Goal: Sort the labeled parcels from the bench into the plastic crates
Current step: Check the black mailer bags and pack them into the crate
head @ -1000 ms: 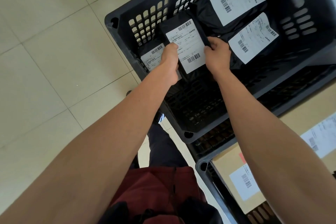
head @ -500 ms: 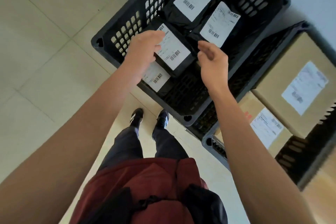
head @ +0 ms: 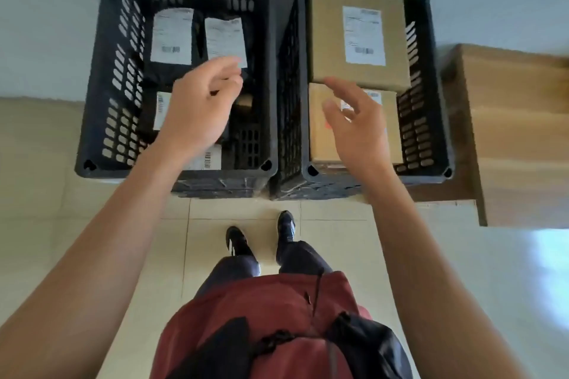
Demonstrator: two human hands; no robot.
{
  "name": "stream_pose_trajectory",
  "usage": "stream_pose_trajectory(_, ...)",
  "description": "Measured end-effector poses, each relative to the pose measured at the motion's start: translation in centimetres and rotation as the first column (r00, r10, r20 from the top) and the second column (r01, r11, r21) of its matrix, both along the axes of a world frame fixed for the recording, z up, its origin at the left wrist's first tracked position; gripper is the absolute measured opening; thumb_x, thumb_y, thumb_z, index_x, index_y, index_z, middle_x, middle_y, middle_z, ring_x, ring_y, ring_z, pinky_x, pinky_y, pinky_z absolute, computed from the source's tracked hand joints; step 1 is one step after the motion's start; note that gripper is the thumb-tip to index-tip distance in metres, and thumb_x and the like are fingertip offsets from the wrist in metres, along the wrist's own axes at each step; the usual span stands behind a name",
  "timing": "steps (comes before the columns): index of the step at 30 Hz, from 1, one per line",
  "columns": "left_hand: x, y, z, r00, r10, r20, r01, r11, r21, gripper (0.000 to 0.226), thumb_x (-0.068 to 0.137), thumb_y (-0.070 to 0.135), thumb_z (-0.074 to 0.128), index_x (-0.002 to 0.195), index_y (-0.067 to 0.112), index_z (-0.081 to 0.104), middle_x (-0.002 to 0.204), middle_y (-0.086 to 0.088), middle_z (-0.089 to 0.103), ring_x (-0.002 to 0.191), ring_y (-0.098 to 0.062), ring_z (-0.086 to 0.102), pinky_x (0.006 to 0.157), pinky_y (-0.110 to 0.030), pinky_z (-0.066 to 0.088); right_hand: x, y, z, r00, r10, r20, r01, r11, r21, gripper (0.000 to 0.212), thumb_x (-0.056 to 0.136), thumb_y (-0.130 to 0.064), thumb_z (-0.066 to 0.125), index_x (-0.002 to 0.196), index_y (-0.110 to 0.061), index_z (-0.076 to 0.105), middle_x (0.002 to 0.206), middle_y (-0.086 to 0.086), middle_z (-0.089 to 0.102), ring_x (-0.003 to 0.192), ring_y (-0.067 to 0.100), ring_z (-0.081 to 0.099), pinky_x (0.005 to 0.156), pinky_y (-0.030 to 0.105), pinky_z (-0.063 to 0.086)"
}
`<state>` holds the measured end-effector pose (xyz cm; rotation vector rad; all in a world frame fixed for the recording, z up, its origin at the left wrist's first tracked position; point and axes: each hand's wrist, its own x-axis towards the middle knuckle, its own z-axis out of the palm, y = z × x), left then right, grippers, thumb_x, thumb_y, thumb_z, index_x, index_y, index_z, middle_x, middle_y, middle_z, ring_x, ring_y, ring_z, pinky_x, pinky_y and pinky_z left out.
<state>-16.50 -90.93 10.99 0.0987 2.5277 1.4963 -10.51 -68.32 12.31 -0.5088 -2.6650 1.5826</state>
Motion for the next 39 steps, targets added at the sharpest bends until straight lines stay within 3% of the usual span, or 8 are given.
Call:
stream_pose_trajectory(4, 1.0, 5.7, 2.0, 0.977, -0.185, -0.101, 0.181, 0.982, -0.05, 0.041, 0.108, 0.03, 0.051, 0.148, 0.024, 0.056, 0.139, 0.01, 0.064, 0.118, 0.011, 0.056, 0.104, -0.009, 0.042, 4.5, 4.0, 2.0, 0.996, -0.074, -0.053, 0.08, 0.99, 0.12, 0.039, 0.104, -0.029, 0.061, 0.143, -0.03, 0.059, 0.143, -0.017, 0.06, 0.133, -0.004, 0.049, 0.103, 0.0, 0.033)
stream_pose_trajectory(6, 2.0, 8.9, 3.1, 0.947, -0.289, -0.138, 0.282, 0.957, -0.071, 0.043, 0.108, 0.031, 0.053, 0.15, 0.025, 0.054, 0.143, 0.01, 0.062, 0.128, 0.002, 0.055, 0.112, -0.026, 0.045, 7.1, 6.4, 2.6, 0.989, -0.119, -0.083, 0.132, 0.977, 0.166, 0.042, 0.103, -0.027, 0.063, 0.145, -0.028, 0.058, 0.146, -0.011, 0.06, 0.136, 0.001, 0.05, 0.113, 0.015, 0.039)
stream_pose_trajectory(8, 3.1, 12.2, 4.0, 0.901, -0.4, -0.165, 0.388, 0.916, -0.103, 0.045, 0.107, 0.031, 0.056, 0.151, 0.024, 0.052, 0.146, 0.009, 0.059, 0.134, -0.003, 0.053, 0.108, -0.024, 0.048, 9.8, 8.9, 3.0, 0.977, -0.175, -0.12, 0.196, 0.96, 0.198, 0.045, 0.102, -0.027, 0.064, 0.146, -0.027, 0.056, 0.149, -0.006, 0.058, 0.14, 0.011, 0.05, 0.117, 0.039, 0.044)
stream_pose_trajectory(12, 6.1, 19.8, 5.7, 0.787, -0.575, -0.226, 0.551, 0.818, -0.164, 0.048, 0.105, 0.036, 0.059, 0.151, 0.026, 0.053, 0.15, 0.009, 0.057, 0.138, -0.004, 0.05, 0.115, -0.034, 0.044, 15.5, 14.2, 3.9, 0.943, -0.288, -0.166, 0.324, 0.91, 0.259, 0.047, 0.101, -0.029, 0.065, 0.147, -0.024, 0.057, 0.153, -0.003, 0.054, 0.145, 0.013, 0.046, 0.12, 0.042, 0.04)
stream_pose_trajectory(18, 12.9, 32.0, 7.1, 0.657, -0.702, -0.273, 0.664, 0.711, -0.23, 0.049, 0.103, 0.033, 0.061, 0.151, 0.025, 0.053, 0.148, 0.009, 0.059, 0.134, -0.003, 0.051, 0.107, -0.022, 0.04, 24.6, 22.8, 5.3, 0.897, -0.417, -0.146, 0.441, 0.858, 0.264, 0.052, 0.1, -0.036, 0.066, 0.15, -0.031, 0.053, 0.16, -0.006, 0.046, 0.149, 0.011, 0.036, 0.121, 0.03, 0.026)
stream_pose_trajectory(28, 23.0, 48.8, 8.4, 0.496, -0.811, -0.311, 0.803, 0.564, -0.191, 0.049, 0.103, 0.039, 0.061, 0.15, 0.028, 0.052, 0.149, 0.013, 0.057, 0.136, 0.0, 0.05, 0.115, -0.037, 0.045, 37.1, 35.2, 6.4, 0.816, -0.562, -0.137, 0.572, 0.752, 0.327, 0.057, 0.099, -0.04, 0.067, 0.152, -0.034, 0.048, 0.164, -0.008, 0.04, 0.154, 0.016, 0.03, 0.127, 0.047, 0.024)
stream_pose_trajectory(37, 24.4, 58.9, 8.3, 0.406, -0.858, -0.315, 0.864, 0.473, -0.174, 0.049, 0.104, 0.035, 0.061, 0.151, 0.024, 0.053, 0.149, 0.009, 0.058, 0.134, 0.002, 0.049, 0.105, -0.012, 0.037, 39.7, 43.9, 6.0, 0.729, -0.666, -0.158, 0.677, 0.67, 0.304, 0.058, 0.099, -0.036, 0.067, 0.153, -0.032, 0.048, 0.162, -0.007, 0.043, 0.152, 0.015, 0.033, 0.124, 0.045, 0.028)
stream_pose_trajectory(39, 23.8, 61.3, 8.0, 0.402, -0.861, -0.31, 0.871, 0.465, -0.162, 0.049, 0.104, 0.034, 0.06, 0.151, 0.023, 0.052, 0.149, 0.009, 0.057, 0.134, 0.0, 0.051, 0.105, -0.014, 0.038, 39.3, 46.0, 6.0, 0.725, -0.672, -0.151, 0.681, 0.664, 0.31, 0.058, 0.099, -0.035, 0.067, 0.153, -0.032, 0.047, 0.162, -0.007, 0.043, 0.152, 0.013, 0.032, 0.125, 0.042, 0.027)
